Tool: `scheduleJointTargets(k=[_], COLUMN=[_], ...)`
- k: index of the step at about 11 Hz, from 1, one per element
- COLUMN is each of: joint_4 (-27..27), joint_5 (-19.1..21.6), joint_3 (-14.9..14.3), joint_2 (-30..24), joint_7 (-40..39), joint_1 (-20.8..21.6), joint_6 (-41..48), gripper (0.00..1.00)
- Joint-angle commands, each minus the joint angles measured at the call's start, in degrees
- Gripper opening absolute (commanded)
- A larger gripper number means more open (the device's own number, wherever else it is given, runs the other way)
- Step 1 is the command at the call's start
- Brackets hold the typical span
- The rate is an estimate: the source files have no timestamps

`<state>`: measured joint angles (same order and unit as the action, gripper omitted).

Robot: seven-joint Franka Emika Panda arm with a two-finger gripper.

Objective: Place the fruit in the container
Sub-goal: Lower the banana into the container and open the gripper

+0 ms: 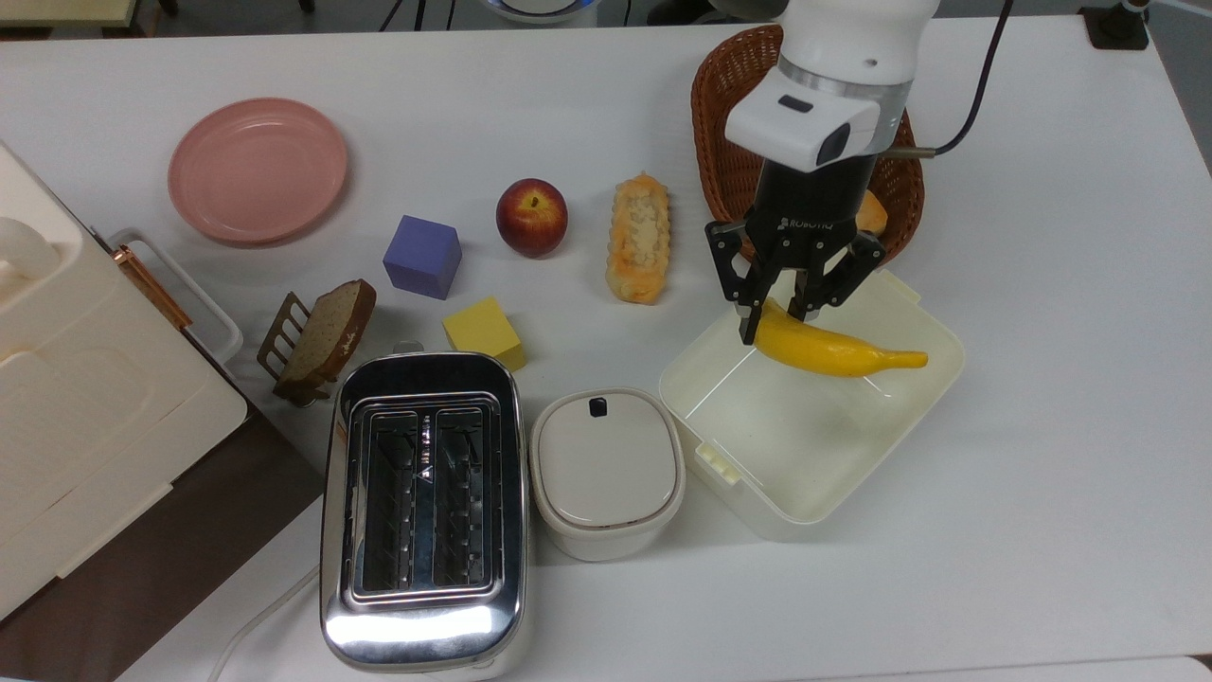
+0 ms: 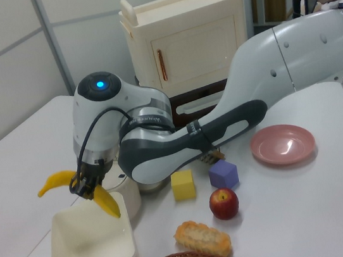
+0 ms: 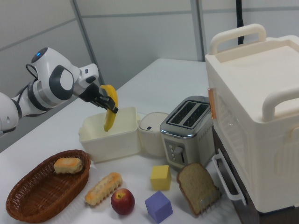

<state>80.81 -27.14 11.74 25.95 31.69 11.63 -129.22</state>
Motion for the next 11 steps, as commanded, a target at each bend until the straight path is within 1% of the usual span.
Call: scheduleJointTargets(k=[1,2,3,4,7,8,9,11], joint_4=[-0.48,-0.48,0.04,0.22,0.23,0.40,1.62,3.55], joint_5=[-1.69,-1.78,-2.91,-5.01,-5.21,-5.12,-5.03,-4.42], joint_3=[0.04,0.30,0.30,0.30,0.30,0.39,0.39,0.83], joint_2=[1.03,1.12,1.03,1.12,0.77,-0.10,-1.94,-6.85], joint_7=[2.76,2.50,2.41,2.67,2.67,2.50,2.41,2.15], joint_1=[0.58,0.50,0.49,0.49,0.41,0.32,0.14,-0.99], joint_6=[-0.42,-0.33,-0.33,-0.33,-0.07,0.63,3.60,15.69], gripper=[0.18,0.68,1.00,1.00,1.00,1.00,1.00,1.00])
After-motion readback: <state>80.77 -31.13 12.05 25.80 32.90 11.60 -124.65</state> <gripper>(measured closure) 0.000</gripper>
